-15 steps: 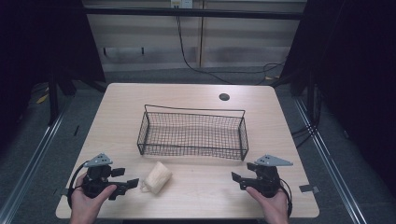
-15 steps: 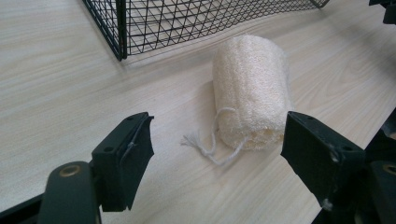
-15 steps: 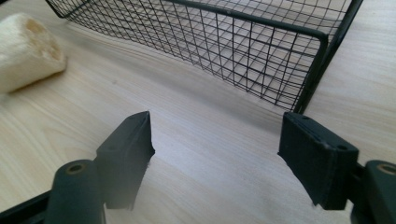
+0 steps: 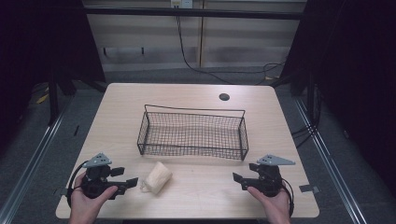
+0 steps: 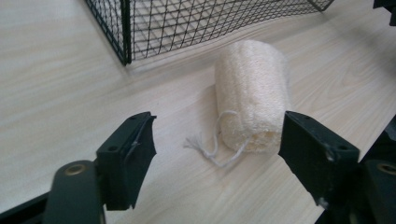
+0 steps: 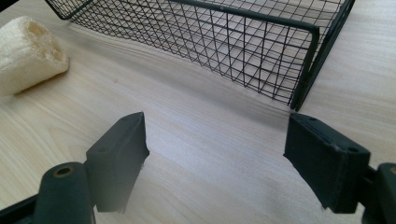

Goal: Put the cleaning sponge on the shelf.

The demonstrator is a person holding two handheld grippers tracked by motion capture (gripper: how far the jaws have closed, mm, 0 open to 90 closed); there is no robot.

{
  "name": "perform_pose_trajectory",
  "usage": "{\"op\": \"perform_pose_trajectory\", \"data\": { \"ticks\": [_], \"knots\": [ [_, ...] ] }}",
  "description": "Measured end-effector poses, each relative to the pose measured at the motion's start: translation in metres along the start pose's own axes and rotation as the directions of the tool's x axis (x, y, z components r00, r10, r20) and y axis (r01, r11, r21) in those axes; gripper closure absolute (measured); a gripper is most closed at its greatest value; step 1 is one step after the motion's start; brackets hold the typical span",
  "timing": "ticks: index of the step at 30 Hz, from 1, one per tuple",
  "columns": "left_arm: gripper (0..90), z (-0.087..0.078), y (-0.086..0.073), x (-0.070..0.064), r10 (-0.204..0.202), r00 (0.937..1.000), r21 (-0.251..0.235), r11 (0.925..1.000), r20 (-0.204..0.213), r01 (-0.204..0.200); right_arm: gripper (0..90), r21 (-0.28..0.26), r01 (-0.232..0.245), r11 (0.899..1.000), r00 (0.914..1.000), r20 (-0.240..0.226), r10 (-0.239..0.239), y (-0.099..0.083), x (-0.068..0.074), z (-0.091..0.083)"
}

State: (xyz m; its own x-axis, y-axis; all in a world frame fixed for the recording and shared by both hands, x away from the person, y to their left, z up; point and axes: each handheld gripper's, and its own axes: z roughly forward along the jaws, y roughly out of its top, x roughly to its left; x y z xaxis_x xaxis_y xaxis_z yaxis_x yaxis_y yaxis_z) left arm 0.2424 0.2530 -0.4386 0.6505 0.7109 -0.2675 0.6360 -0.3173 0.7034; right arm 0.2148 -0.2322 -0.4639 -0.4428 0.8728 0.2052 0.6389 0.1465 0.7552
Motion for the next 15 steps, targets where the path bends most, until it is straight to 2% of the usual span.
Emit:
{"op": "perform_pose_trajectory", "data": {
  "ticks": [5, 7, 8, 10, 11, 13, 15],
  "knots": [
    [27.8, -0.002, 0.002, -0.004, 0.012, 0.9999, 0.009, 0.9999, 0.006, -0.012, 20.7, -0.011, 0.009, 1.000, 1.0000, 0.003, -0.009, 0.000, 0.001, -0.002],
    [28.7, -0.003, 0.003, -0.007, 0.005, 0.9999, 0.021, 0.9998, -0.014, -0.005, 20.7, -0.009, 0.005, 1.000, 1.0000, -0.001, -0.005, 0.000, 0.001, -0.003],
    [29.1, -0.003, 0.004, -0.007, 0.001, 0.9999, 0.022, 0.9998, -0.013, -0.001, 20.6, -0.010, 0.005, 1.000, 1.0000, 0.000, -0.005, 0.000, 0.001, -0.003],
    [28.8, -0.004, 0.006, -0.009, -0.005, 0.9998, 0.025, 0.9997, 0.020, 0.004, 20.4, -0.013, 0.007, 1.000, 1.0000, -0.001, -0.007, 0.000, 0.000, -0.003],
    [29.0, -0.004, 0.007, -0.011, 0.000, 1.0000, 0.027, 0.9996, 0.010, 0.000, 20.3, -0.013, 0.007, 1.000, 1.0000, 0.001, -0.007, 0.000, 0.000, -0.004],
    [29.1, -0.006, 0.009, -0.013, -0.002, 0.9996, 0.032, 0.9995, 0.027, 0.001, 20.3, -0.013, 0.007, 1.000, 1.0000, -0.002, -0.007, 0.000, 0.000, -0.004],
    [31.3, -0.007, 0.012, -0.015, 0.003, 0.9997, 0.038, 0.9993, 0.022, -0.004, 20.3, -0.012, 0.008, 1.000, 1.0000, -0.001, -0.008, 0.000, 0.000, -0.004]
  ]
}}
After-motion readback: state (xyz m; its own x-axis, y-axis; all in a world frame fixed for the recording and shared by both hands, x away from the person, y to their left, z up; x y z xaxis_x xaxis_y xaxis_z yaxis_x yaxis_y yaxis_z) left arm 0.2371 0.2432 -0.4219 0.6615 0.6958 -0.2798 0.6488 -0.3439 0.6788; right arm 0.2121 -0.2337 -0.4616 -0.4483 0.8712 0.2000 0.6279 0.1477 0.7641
